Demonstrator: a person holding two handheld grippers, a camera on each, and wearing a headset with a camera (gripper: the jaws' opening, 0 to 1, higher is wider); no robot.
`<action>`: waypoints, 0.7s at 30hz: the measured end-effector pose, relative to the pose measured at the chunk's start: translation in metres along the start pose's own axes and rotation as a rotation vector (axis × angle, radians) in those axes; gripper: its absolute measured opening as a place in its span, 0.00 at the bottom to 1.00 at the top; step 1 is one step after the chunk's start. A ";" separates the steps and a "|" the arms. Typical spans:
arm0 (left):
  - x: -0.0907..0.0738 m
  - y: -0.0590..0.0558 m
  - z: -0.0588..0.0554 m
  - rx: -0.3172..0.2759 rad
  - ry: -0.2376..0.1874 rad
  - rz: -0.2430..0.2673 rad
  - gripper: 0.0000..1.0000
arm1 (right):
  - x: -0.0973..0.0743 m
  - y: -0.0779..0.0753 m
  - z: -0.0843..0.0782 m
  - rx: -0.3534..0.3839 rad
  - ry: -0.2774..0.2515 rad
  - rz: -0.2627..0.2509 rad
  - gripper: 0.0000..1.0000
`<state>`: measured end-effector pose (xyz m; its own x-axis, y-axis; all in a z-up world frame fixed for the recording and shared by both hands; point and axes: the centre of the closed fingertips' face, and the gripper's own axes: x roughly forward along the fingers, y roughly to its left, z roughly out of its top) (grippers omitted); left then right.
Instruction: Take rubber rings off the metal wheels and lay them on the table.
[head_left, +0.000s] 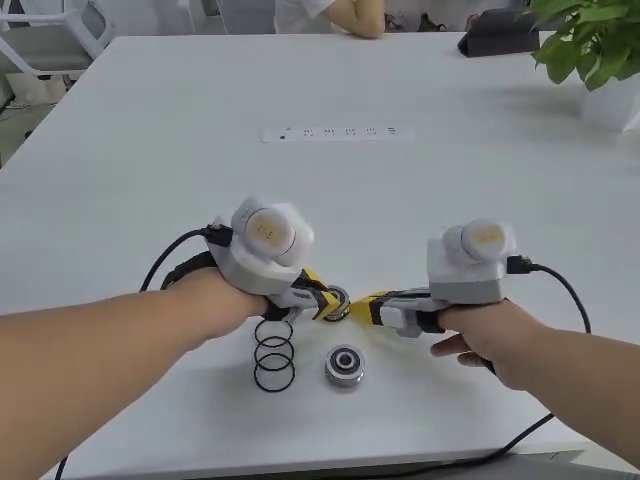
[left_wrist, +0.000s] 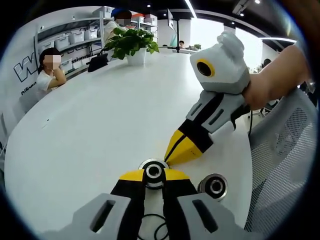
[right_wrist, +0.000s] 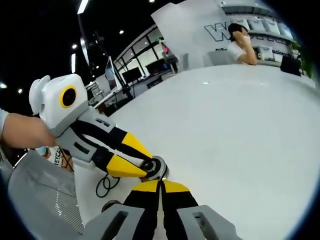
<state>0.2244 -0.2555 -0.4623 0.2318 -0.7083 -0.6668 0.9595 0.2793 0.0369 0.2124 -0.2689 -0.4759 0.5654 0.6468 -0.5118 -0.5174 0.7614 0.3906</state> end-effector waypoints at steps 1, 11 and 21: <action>0.000 0.000 0.000 0.000 0.000 0.000 0.07 | 0.000 0.000 0.000 0.004 -0.001 0.001 0.00; 0.000 -0.001 0.000 -0.001 0.000 0.000 0.07 | -0.003 -0.003 0.009 0.136 -0.058 0.010 0.00; 0.001 -0.001 0.001 -0.001 0.000 0.003 0.07 | -0.002 0.002 0.011 0.117 -0.067 0.017 0.00</action>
<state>0.2241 -0.2567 -0.4624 0.2348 -0.7070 -0.6671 0.9585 0.2825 0.0379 0.2172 -0.2683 -0.4658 0.6013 0.6578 -0.4536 -0.4508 0.7480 0.4872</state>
